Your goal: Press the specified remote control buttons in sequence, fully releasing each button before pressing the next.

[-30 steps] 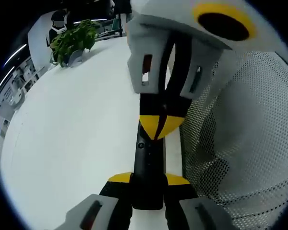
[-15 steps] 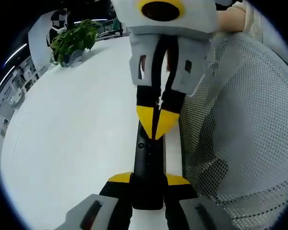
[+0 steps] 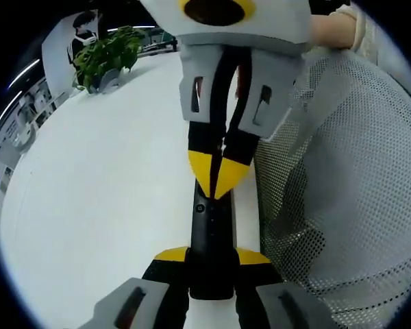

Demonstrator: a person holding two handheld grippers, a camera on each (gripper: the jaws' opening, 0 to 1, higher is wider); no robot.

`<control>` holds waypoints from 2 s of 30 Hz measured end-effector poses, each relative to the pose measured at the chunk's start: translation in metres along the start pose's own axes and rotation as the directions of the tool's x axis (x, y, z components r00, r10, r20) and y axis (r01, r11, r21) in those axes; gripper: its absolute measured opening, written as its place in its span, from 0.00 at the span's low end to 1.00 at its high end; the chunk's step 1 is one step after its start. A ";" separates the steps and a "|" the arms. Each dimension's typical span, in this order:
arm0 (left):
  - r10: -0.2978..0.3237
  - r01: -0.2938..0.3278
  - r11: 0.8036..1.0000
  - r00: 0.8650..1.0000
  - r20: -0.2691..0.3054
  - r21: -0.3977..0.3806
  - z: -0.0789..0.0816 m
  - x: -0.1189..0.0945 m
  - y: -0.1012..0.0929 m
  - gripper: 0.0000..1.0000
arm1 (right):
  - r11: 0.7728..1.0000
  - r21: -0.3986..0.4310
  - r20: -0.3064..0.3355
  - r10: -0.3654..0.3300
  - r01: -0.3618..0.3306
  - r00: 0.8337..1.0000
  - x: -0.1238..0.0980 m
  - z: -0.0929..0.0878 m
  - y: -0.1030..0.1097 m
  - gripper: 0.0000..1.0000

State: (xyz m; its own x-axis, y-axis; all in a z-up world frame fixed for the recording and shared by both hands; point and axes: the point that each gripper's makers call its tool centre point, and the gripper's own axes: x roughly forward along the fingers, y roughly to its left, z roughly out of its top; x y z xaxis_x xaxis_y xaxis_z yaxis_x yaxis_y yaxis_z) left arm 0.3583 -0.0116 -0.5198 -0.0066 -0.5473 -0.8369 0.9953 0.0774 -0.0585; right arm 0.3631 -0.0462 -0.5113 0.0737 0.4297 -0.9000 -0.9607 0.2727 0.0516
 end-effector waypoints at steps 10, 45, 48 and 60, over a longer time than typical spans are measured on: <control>-0.003 0.003 1.000 1.000 0.011 -0.006 0.000 0.000 0.000 0.24 | 0.980 0.165 -0.127 0.135 -0.113 0.983 0.002 -0.002 -0.001 0.00; -0.009 0.010 1.000 1.000 0.024 -0.022 0.001 -0.001 0.001 0.24 | 0.937 0.331 -0.288 0.214 -0.113 0.933 0.002 -0.006 -0.011 0.00; -0.009 0.009 1.000 1.000 0.025 -0.023 0.001 -0.001 0.001 0.24 | 0.932 0.351 -0.309 0.206 -0.090 0.928 0.002 -0.006 -0.011 0.00; -0.007 0.008 1.000 1.000 0.022 -0.026 0.001 -0.001 0.000 0.24 | 0.890 0.427 -0.218 0.273 -0.160 0.937 -0.001 -0.008 -0.011 0.00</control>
State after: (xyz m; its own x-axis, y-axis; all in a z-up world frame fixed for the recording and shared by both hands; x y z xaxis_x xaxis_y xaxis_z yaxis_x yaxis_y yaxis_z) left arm 0.3584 -0.0124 -0.5185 -0.0117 -0.5658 -0.8245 0.9924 0.0946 -0.0790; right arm 0.3718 -0.0566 -0.5149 -0.2516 0.2896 -0.9235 -0.7525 0.5414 0.3749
